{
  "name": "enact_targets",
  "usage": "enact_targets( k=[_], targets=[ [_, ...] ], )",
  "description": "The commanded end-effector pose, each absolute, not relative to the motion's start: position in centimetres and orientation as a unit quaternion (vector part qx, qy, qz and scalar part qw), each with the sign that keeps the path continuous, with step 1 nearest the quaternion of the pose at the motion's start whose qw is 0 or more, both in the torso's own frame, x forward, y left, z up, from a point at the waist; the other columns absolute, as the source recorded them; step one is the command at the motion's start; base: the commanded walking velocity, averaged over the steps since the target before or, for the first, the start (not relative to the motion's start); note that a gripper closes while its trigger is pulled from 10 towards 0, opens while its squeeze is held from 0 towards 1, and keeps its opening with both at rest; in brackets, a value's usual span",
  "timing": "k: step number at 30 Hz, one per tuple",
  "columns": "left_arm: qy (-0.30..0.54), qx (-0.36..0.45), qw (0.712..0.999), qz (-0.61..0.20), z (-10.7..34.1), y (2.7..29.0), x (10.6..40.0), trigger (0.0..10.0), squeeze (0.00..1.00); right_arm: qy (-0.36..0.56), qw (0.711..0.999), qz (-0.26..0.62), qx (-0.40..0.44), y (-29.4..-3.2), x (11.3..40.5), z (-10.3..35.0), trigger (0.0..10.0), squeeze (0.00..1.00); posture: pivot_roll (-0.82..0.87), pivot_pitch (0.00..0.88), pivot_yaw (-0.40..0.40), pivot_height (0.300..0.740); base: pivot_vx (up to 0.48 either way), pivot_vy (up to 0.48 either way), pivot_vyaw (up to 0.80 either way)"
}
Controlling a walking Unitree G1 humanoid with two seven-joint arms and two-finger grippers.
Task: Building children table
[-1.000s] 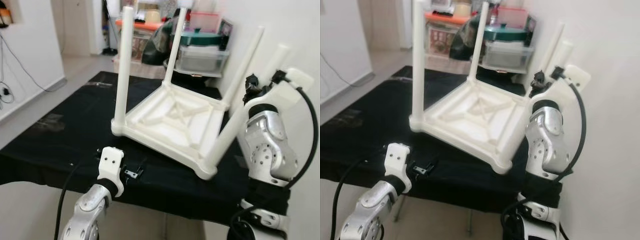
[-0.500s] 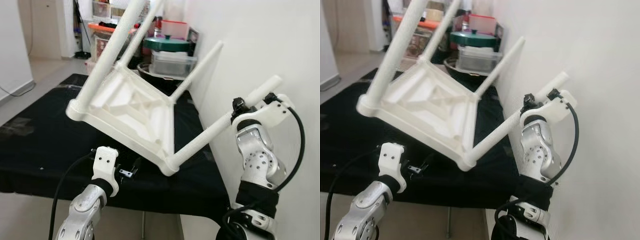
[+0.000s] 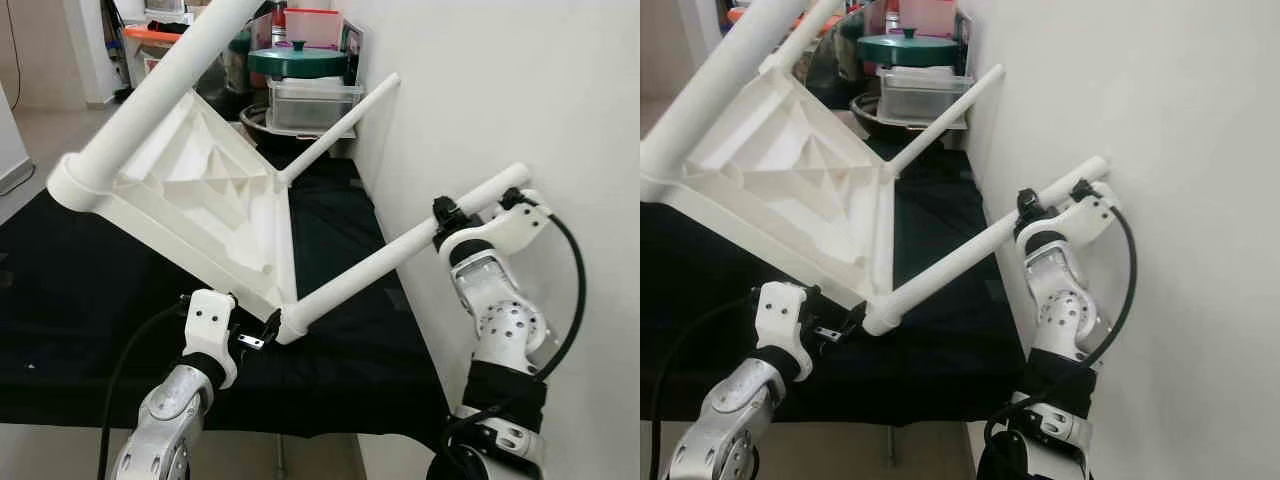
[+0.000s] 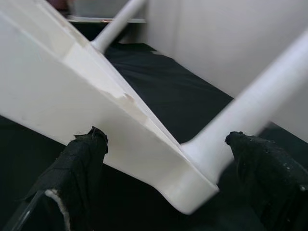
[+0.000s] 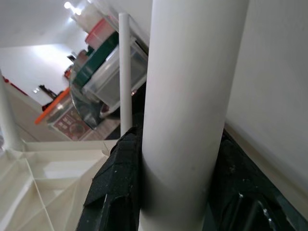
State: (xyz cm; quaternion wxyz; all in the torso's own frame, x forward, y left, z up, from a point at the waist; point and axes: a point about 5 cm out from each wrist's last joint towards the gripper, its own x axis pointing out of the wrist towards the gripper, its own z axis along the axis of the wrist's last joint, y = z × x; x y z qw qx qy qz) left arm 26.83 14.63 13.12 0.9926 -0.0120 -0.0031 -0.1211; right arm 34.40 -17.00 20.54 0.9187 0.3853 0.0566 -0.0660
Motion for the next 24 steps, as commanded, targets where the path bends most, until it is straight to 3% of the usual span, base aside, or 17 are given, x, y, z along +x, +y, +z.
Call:
enact_targets(
  k=[1,6,13,15,24],
  targets=[
    [-0.022,-0.014,0.995,-0.101,14.0,15.4,27.1,10.0,0.00,0.321,0.877,-0.068,0.351,-12.4,32.1,10.8,0.0,0.00,0.06,0.000,-0.108,0.740,0.000,0.000,0.00],
    [-0.071,0.006,0.997,-0.019,16.4,18.7,27.7,10.0,0.00,0.350,0.868,-0.055,0.347,-11.3,31.7,10.1,0.0,0.00,0.07,0.000,-0.117,0.740,0.000,0.000,0.00],
    [-0.104,0.019,0.994,-0.008,18.3,19.0,27.7,10.0,0.00,0.374,0.854,-0.054,0.358,-11.2,31.8,9.5,0.0,0.00,0.08,0.000,-0.117,0.740,0.000,0.000,0.00],
    [-0.128,0.021,0.991,0.043,19.5,19.7,27.7,10.0,0.00,0.385,0.852,-0.050,0.352,-10.7,31.6,9.0,0.0,0.00,0.08,0.000,-0.117,0.740,0.000,0.000,0.00],
    [-0.063,-0.001,0.997,0.047,16.3,21.1,29.0,10.0,0.00,0.378,0.856,-0.034,0.352,-10.1,31.7,9.5,0.0,0.00,0.07,0.000,-0.111,0.740,0.000,0.000,0.00]
  ],
)
